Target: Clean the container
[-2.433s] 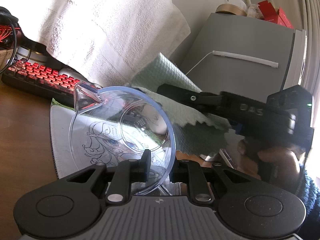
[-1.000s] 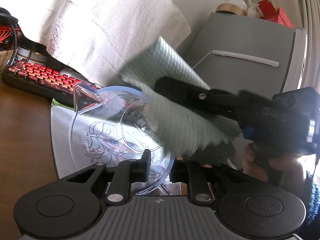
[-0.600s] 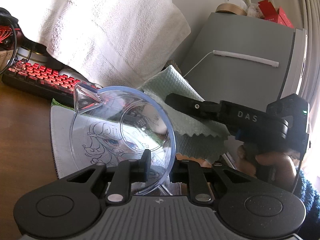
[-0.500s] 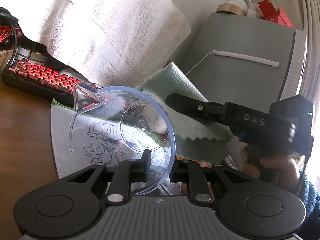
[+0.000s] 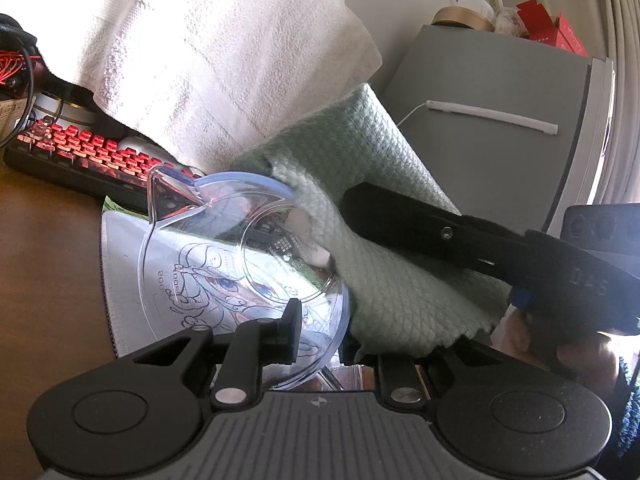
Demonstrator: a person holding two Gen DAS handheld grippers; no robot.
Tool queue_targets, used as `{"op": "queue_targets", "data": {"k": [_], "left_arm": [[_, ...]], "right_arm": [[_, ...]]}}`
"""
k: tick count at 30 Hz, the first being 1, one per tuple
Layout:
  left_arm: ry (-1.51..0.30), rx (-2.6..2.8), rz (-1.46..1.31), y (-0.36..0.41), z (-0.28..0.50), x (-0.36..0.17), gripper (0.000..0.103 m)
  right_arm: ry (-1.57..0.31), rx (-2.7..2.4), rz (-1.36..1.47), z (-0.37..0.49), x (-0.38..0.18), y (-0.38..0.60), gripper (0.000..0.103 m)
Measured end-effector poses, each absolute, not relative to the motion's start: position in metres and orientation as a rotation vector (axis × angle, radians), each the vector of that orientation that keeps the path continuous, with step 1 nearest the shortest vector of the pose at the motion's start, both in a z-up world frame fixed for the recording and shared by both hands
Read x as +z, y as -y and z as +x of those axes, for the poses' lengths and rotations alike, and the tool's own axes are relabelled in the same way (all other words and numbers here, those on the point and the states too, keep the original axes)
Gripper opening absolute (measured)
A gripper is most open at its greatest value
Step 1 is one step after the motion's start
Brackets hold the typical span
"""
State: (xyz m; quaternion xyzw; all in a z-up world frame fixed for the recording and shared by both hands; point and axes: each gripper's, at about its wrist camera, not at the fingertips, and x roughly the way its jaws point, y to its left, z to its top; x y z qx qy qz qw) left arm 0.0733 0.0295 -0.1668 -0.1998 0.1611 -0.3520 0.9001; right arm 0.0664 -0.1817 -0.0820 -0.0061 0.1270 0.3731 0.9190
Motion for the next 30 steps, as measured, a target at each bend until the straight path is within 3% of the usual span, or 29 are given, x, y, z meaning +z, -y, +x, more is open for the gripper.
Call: {"op": "queue_targets", "data": {"k": [12, 30], "left_arm": [[-0.331, -0.726, -0.411, -0.028, 0.073, -0.167, 0.017], [-0.333, -0.726, -0.421, -0.03, 0.075, -0.167, 0.017]], "right_arm": [[-0.292, 0.608, 0.086, 0.088, -0.092, 0.218, 0.016], [-0.298, 0.783, -0.033, 0.054, -0.085, 0.18, 0.016]]}}
